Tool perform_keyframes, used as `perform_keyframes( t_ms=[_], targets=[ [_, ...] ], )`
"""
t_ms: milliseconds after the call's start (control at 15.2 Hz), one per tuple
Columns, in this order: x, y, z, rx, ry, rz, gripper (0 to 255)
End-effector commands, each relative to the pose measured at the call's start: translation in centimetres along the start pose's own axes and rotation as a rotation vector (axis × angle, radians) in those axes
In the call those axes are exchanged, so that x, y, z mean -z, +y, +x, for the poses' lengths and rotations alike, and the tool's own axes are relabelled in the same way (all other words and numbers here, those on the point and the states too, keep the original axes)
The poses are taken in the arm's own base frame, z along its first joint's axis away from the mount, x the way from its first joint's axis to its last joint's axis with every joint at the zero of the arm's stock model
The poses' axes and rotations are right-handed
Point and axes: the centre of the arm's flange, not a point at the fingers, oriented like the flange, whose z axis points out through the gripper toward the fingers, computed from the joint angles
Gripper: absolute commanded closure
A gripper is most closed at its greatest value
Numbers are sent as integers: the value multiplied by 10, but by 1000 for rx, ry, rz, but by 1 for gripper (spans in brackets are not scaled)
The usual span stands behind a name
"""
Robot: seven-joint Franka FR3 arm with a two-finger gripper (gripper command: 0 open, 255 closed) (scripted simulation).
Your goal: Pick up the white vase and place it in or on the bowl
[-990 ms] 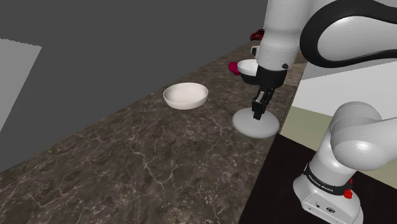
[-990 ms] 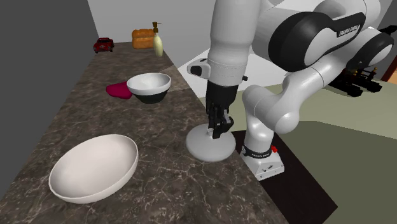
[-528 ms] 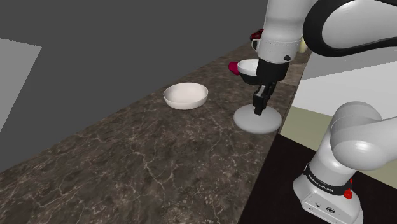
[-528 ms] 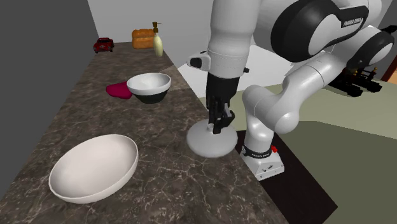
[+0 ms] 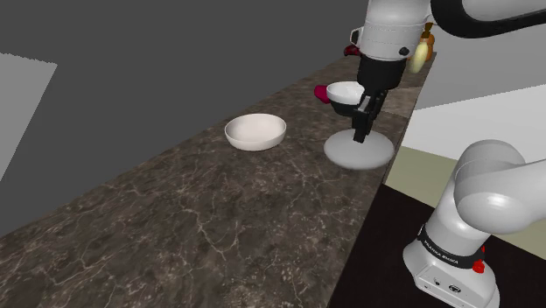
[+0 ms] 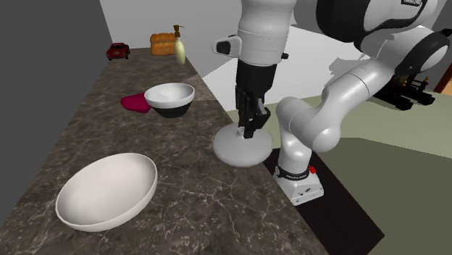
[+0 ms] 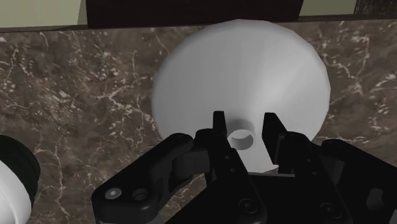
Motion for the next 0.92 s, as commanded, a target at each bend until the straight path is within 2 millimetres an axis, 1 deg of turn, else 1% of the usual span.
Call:
perform_keyframes(
  t_ms=[0,858],
  targets=[
    [11,1,1,0,0,0,255],
    [79,5,6,0,0,0,255]
  ],
)
